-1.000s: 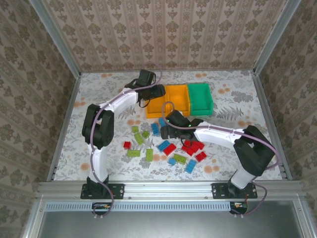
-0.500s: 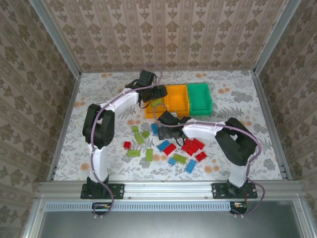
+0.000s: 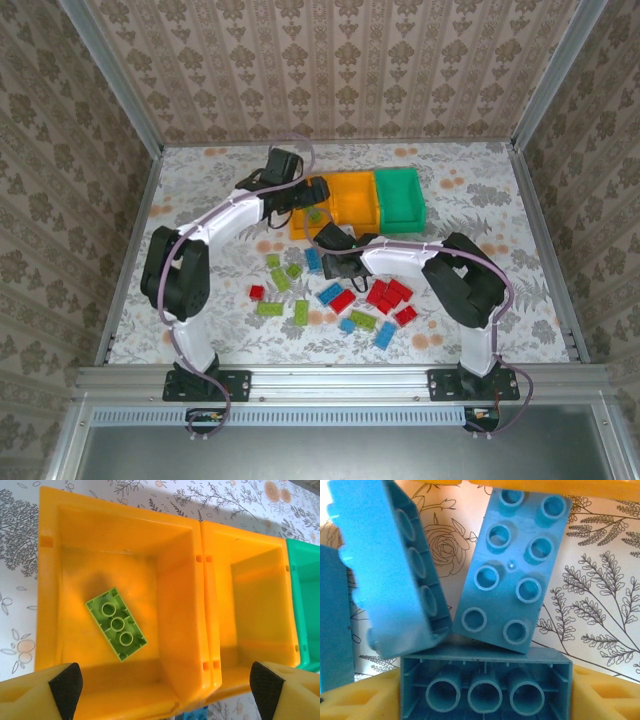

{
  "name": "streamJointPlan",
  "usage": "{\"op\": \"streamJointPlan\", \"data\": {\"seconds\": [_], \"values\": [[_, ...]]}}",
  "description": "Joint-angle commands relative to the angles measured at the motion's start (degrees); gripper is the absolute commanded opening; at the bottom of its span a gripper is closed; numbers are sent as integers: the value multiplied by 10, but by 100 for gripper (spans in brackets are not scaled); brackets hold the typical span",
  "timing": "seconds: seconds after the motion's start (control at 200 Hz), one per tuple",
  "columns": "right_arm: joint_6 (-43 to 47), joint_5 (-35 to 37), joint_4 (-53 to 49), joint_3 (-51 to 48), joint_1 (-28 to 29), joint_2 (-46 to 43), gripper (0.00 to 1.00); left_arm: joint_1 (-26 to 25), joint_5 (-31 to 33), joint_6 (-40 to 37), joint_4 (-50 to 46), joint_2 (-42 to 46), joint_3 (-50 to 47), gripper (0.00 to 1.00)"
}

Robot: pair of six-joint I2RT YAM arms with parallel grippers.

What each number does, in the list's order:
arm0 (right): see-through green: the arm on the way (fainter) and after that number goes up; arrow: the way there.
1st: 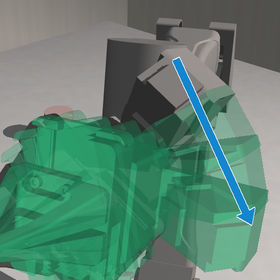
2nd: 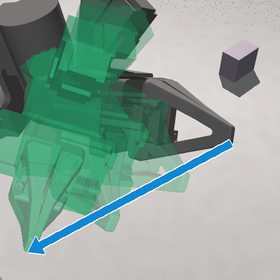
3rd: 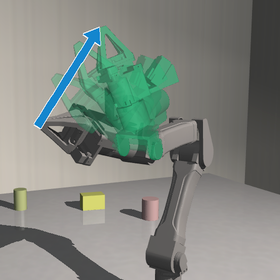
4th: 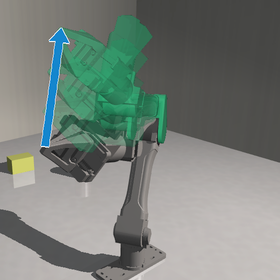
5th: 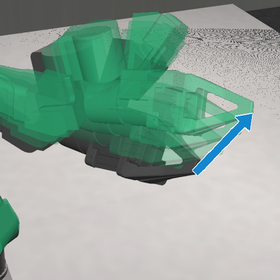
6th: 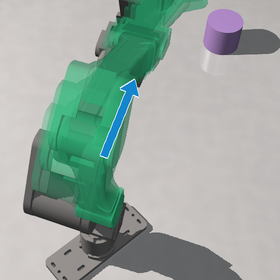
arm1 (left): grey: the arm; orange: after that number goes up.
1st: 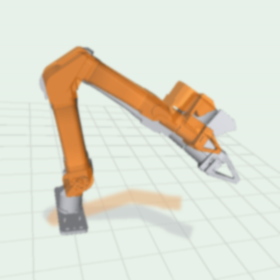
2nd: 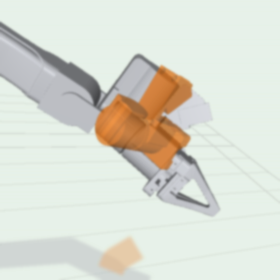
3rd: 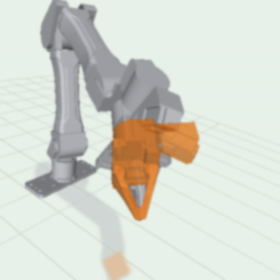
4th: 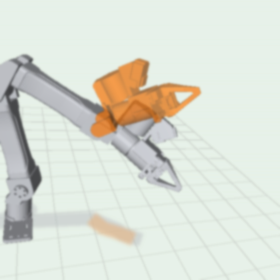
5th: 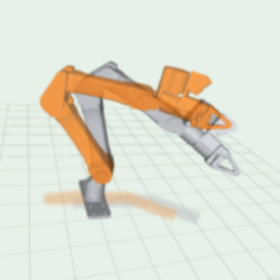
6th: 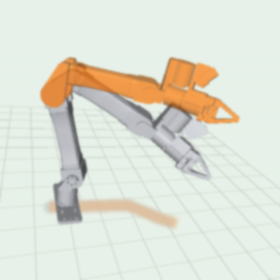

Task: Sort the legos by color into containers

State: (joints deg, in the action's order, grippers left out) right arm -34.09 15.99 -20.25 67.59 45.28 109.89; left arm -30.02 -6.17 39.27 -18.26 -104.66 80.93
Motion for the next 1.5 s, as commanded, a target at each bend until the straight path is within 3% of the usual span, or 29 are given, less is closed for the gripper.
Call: {"op": "streamJointPlan", "data": {"seconds": [0.0, 0.145, 0.38, 0.55, 0.9, 1.2, 1.495], "values": [[11, 7, -5, 10, 1, 11, 63, 0, 6, 1, 11, 41, -28, 90], [8, -1, -8, -11, 3, -37, 57, -1, 29, -10, -6, 83, -73, 91], [45, 7, -22, -5, -24, -118, 57, 0, 104, -52, -60, 156, -164, 92], [67, 1, -27, 42, -84, -92, 57, 0, 126, -51, -89, 194, -225, 92], [82, -39, -38, 163, -160, 17, 59, 0, 97, -25, -83, 228, -314, 86], [79, -36, -62, 216, -164, 71, 70, 1, 88, -21, -83, 198, -314, 83], [73, -46, -63, 202, -161, 42, 89, 9, 91, -17, -80, 147, -293, 77]]}}
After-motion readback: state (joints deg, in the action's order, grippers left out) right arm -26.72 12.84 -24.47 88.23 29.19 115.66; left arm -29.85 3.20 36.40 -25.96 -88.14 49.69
